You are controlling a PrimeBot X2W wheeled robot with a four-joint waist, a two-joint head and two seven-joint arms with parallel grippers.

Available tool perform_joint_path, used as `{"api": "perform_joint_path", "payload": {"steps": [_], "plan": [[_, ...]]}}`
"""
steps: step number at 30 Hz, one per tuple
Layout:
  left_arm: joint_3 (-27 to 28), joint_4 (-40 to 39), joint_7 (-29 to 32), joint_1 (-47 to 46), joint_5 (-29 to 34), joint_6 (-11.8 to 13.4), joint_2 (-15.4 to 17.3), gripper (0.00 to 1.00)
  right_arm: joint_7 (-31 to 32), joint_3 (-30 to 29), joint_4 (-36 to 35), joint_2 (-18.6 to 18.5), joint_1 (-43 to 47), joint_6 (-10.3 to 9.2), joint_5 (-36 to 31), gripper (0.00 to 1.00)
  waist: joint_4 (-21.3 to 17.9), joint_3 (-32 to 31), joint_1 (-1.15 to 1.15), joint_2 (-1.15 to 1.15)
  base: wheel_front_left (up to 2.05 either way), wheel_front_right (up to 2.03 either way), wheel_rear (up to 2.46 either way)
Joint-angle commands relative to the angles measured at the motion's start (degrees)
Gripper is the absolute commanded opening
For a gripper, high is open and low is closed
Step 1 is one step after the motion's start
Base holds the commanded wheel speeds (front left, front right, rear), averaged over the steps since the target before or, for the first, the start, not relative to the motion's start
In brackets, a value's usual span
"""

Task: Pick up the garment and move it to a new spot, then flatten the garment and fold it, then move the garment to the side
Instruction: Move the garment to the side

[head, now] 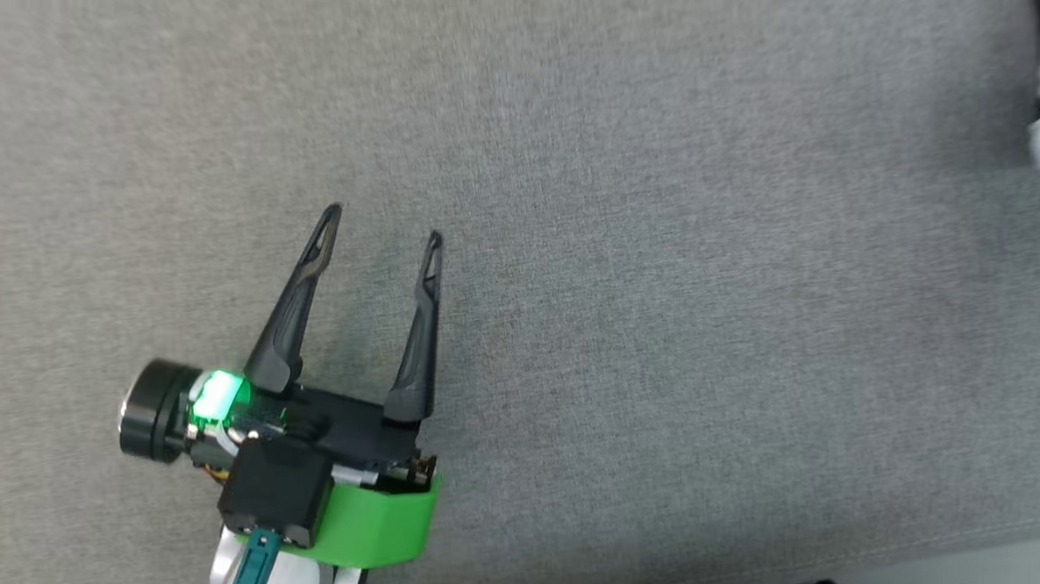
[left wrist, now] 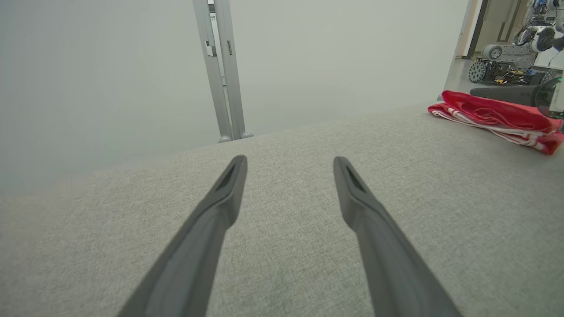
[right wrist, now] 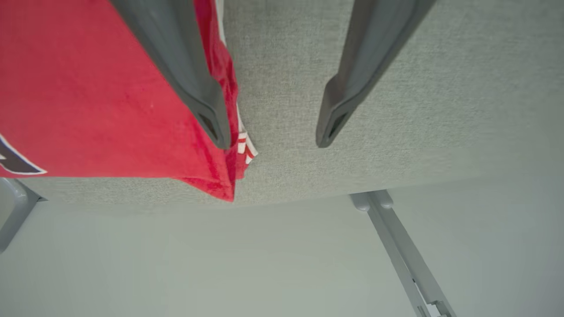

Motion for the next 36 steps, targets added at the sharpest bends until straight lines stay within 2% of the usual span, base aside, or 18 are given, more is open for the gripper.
{"api": "perform_joint_path", "payload": {"steps": [1,6,10,20,24,30,34,36], "plan": [[0.6,1.0,0.0,1.9,-0.3,0.4,-0.1,1.00,-0.2,0.1,-0.8,1.6,1.9,-0.09,-1.0,1.00,1.1,-8.9,0.00,0.00,0.00,0.00,0.00],[2.9,5.3,0.0,5.9,-1.7,1.3,-1.5,1.00,-0.2,-0.4,-2.4,7.3,8.1,-0.09,-6.5,1.00,2.0,-15.6,0.00,0.00,0.00,0.00,0.00],[5.4,7.6,0.0,9.3,-3.4,1.7,-3.0,1.00,-0.2,-3.1,-3.6,12.2,14.2,-0.09,-12.3,1.00,2.8,-20.9,0.00,0.00,0.00,0.00,0.00],[11.6,10.7,0.0,17.7,-5.2,0.5,-5.1,1.00,-0.2,-15.3,-13.2,24.7,31.3,-0.06,-32.0,1.00,2.7,-31.0,0.00,0.00,0.00,0.00,0.00],[13.1,9.8,0.0,19.7,-4.9,-0.1,-5.5,1.00,-0.2,-18.4,-18.4,28.8,37.3,-0.06,-36.5,1.00,2.8,-32.5,0.00,0.00,0.00,0.00,0.00],[14.4,8.8,0.0,21.5,-4.2,-0.6,-5.7,1.00,-0.2,-19.0,-22.0,31.7,44.0,-0.06,-37.8,1.00,2.8,-33.7,0.00,0.00,0.00,0.00,0.00],[15.1,9.0,0.0,22.5,-5.8,0.4,-5.7,1.00,-0.2,-18.7,-22.3,32.1,47.2,-0.06,-38.6,1.00,2.7,-34.4,0.00,0.00,0.00,0.00,0.00],[14.9,9.6,0.0,22.8,-6.1,-0.1,-5.7,1.00,-0.2,-18.3,-22.0,32.2,48.4,-0.06,-38.9,1.00,2.6,-34.8,0.00,0.00,0.00,0.00,0.00]]}}
